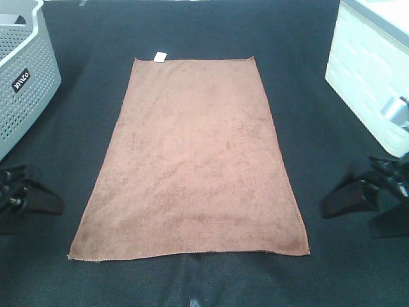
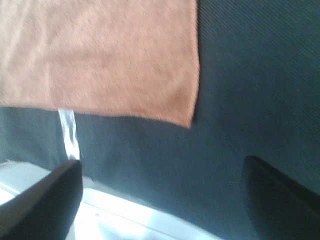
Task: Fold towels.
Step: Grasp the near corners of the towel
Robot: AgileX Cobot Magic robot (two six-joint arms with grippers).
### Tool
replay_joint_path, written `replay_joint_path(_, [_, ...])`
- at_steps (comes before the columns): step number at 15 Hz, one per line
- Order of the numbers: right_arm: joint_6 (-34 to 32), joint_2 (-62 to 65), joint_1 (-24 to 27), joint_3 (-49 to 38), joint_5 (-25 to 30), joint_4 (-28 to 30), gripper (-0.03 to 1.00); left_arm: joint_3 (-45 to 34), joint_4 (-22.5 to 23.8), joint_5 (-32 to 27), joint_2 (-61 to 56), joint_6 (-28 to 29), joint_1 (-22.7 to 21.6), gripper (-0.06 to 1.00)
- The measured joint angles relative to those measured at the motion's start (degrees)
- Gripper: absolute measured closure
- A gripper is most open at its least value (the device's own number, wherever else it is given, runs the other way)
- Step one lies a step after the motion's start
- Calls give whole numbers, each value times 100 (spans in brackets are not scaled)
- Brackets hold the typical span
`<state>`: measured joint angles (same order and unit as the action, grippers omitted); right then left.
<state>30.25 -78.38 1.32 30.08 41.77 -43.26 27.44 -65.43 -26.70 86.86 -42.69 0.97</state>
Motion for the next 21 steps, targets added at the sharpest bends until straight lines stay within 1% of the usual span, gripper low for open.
replay_joint_path(2, [745, -693, 0, 6, -212, -796, 17, 0, -550, 6, 476, -596, 0, 30])
replay_joint_path(3, [1071, -968, 0, 6, -235, -1043, 17, 17, -1014, -6, 773, -1077, 0, 30])
replay_joint_path(5, [1495, -1427, 0, 11, -327, -1392, 17, 126, -1558, -298, 1175, -1971, 0, 30])
replay_joint_path(7, [1851, -1770, 0, 17, -453, -1667, 18, 269, -1856, -430, 1478, -2435, 0, 30])
replay_joint_path(8, [2063, -1948, 0, 17, -510, -1845, 18, 292, -1891, -355, 1581, -2527, 0, 30])
replay_joint_path(10, [2275, -2086, 0, 17, -665, -2034, 18, 298, -1902, -126, 1610, -2532, 0, 30])
replay_joint_path(12, [2538, -2200, 0, 17, -693, -2309, 18, 407, -1925, -172, 1730, -2532, 6, 30])
replay_joint_path(13, [2538, -2200, 0, 17, -693, -2309, 18, 407, -1925, -172, 1730, -2532, 6, 30])
replay_joint_path(14, [2739, -2269, 0, 23, -705, -2487, 18, 510, -1977, -286, 1845, -2538, 80, 31])
replay_joint_path(15, [3037, -2355, -17, 23, -705, -2767, 19, 665, -2040, -407, 2040, -2538, 304, 31])
replay_joint_path(16, [3191, -2412, -120, 34, -705, -2899, 20, 762, -2086, -470, 2143, -2555, 453, 31])
replay_joint_path(18, [3226, -2601, -590, 195, -716, -3002, 21, 871, -2154, -539, 2252, -2555, 699, 31])
replay_joint_path(19, [3117, -2704, -796, 344, -745, -3037, 23, 894, -2235, -561, 2292, -2561, 762, 31])
replay_joint_path(20, [2951, -2790, -888, 441, -762, -3048, 26, 905, -2320, -573, 2332, -2561, 779, 34])
replay_joint_path(21, [2790, -2836, -934, 493, -808, -3042, 34, 905, -2366, -579, 2372, -2561, 779, 42])
